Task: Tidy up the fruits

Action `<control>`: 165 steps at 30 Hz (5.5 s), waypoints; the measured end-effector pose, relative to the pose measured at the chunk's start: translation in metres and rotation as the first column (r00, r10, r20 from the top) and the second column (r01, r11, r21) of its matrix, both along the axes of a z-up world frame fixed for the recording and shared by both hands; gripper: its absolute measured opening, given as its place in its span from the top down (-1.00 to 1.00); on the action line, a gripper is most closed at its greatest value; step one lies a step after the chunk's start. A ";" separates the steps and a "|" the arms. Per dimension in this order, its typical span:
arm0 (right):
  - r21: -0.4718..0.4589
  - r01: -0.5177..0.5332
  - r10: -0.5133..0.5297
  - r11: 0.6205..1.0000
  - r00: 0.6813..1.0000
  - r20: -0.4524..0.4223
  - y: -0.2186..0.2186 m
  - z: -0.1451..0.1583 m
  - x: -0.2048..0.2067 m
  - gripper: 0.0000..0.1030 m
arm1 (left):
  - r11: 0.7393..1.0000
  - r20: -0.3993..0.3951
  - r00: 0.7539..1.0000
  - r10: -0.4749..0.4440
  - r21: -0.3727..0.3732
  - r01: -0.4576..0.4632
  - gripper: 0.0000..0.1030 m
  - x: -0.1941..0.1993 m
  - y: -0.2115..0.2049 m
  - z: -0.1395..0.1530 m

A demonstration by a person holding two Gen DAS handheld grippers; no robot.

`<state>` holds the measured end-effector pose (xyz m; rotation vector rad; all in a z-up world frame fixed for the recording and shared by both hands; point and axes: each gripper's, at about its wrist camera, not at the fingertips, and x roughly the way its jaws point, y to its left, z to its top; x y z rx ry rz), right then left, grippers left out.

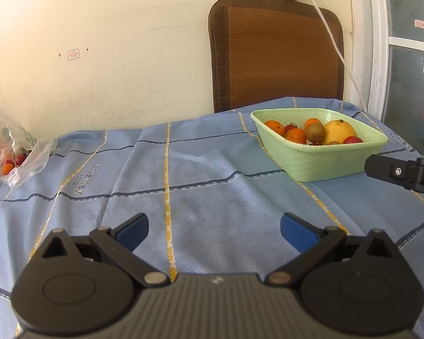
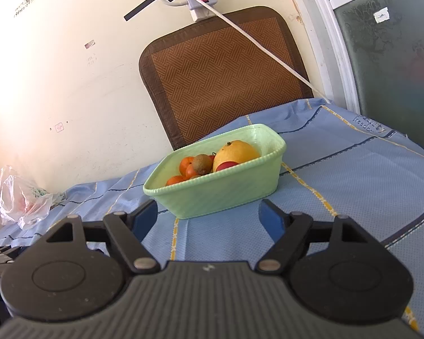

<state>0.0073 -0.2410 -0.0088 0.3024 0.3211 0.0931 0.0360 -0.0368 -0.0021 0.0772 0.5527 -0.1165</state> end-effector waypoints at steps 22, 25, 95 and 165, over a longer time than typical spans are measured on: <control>0.018 0.002 -0.003 1.000 1.000 0.006 -0.001 0.000 -0.001 -0.57 | 1.000 -0.001 1.000 -0.015 -0.005 0.015 -1.00 -0.001 -0.002 0.000; 0.018 0.002 -0.002 1.000 1.000 0.006 0.000 0.000 -0.001 -0.57 | 1.000 -0.021 1.000 -0.008 -0.015 0.008 -1.00 0.002 0.000 -0.002; 0.012 -0.034 0.034 0.999 0.999 -0.016 0.003 0.000 0.003 -0.70 | 0.999 -0.050 0.999 0.019 0.029 -0.017 -1.00 0.006 -0.004 -0.004; 0.009 -0.063 0.063 0.998 0.998 -0.003 0.005 0.003 0.002 -0.70 | 0.997 -0.090 0.993 0.072 0.031 -0.069 -1.00 0.013 0.003 -0.006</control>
